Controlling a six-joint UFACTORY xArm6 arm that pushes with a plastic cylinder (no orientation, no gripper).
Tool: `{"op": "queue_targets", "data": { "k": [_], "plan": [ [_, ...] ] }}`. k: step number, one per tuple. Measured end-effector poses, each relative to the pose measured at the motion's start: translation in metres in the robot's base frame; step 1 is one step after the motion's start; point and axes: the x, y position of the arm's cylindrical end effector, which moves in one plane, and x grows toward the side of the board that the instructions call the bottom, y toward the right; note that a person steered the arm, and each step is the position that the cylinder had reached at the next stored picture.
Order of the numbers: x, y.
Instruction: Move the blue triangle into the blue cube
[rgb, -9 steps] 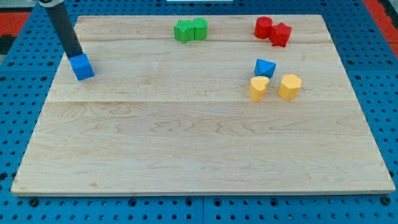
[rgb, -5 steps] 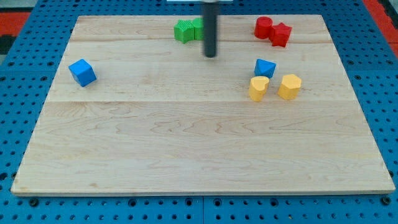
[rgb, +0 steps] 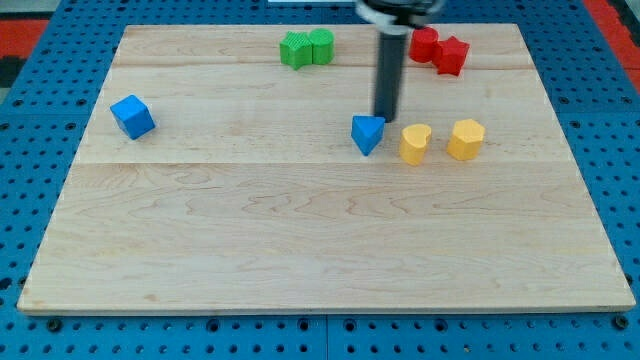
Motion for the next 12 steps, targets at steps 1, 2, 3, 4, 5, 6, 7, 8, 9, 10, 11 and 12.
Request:
{"op": "queue_targets", "data": {
  "k": [1,2,3,4,5,6,7,8,9,10,11,12],
  "plan": [
    [0.015,0.042],
    [0.033,-0.038],
    [0.033,-0.092],
    [0.03,-0.12],
    [0.019,-0.11],
    [0.014,-0.185],
    [-0.006,-0.242],
    [0.009,-0.246],
    [0.085,-0.24],
    [0.096,-0.136],
    [0.081,-0.046],
    [0.072,-0.009]
  ]
}}
